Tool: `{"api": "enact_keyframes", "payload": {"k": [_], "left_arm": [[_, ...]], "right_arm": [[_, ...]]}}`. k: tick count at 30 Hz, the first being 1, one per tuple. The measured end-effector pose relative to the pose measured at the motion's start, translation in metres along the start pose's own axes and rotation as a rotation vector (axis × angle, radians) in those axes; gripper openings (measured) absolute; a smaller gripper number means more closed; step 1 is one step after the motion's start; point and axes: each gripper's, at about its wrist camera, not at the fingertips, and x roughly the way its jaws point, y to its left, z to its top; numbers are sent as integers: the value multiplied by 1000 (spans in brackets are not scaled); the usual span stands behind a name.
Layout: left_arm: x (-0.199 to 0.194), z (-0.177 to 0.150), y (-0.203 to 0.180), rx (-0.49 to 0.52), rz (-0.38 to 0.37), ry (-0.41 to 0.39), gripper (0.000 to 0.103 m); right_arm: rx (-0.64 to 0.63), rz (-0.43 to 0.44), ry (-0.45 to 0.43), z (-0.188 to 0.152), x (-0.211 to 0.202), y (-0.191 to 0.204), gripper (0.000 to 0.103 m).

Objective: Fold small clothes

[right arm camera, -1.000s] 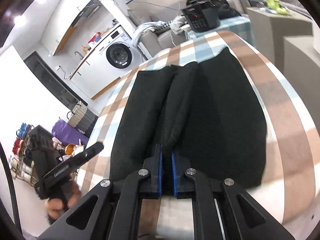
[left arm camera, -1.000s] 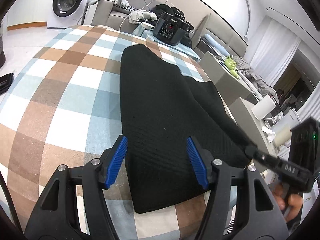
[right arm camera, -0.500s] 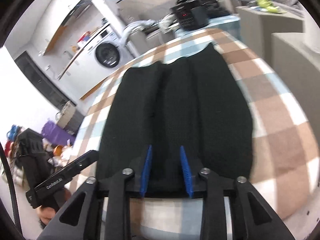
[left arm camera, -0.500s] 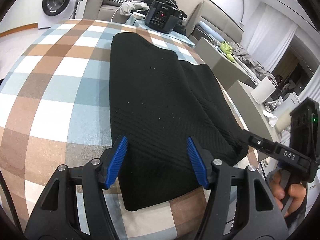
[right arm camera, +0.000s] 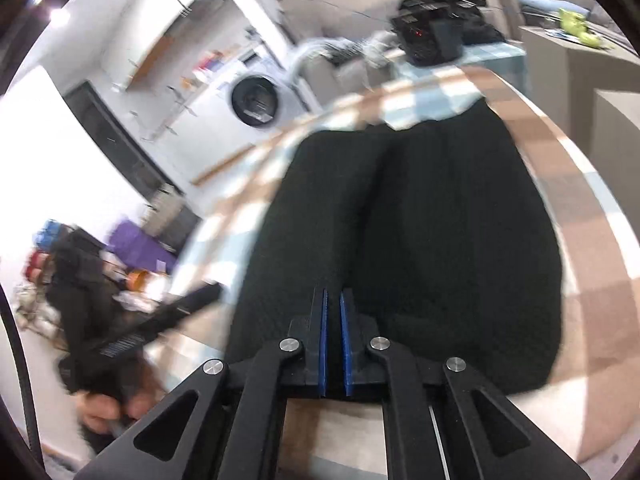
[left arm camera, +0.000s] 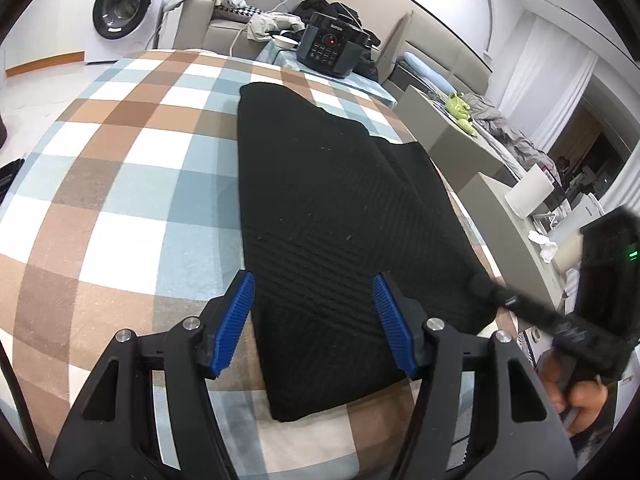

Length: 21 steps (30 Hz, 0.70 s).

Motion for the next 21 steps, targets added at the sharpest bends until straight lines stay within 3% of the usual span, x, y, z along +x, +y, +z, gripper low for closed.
{"api": "enact_keyframes", "payload": {"k": [2,4,9,16,18,19,20,21], "left_arm": [[6,-1,-5,11,-6,18,59],[10,-4,-9,29,-4,31,59],[15,-10,-8,23,-6,56,59],[15,-8,-1,12,16,55,59],[15,-7,2,6,25,55,59],[15,-6,4,0,27,56,59],[15,-5,5,-6,28,55,59],[15,-4,6,-10,28,55,59]], "right_arm": [[39,-6,62,-4,19,-10,6],[71,28,46,-5,18,-15,7],[76,65,36,9,21,-17,23],[112,109,67,44,52,-24,24],[83,103,65,52,55,-21,24],[66,100,58,56,56,-17,19],[45,104,28,58,53,-14,6],[26,102,5,59,50,-8,6]]}}
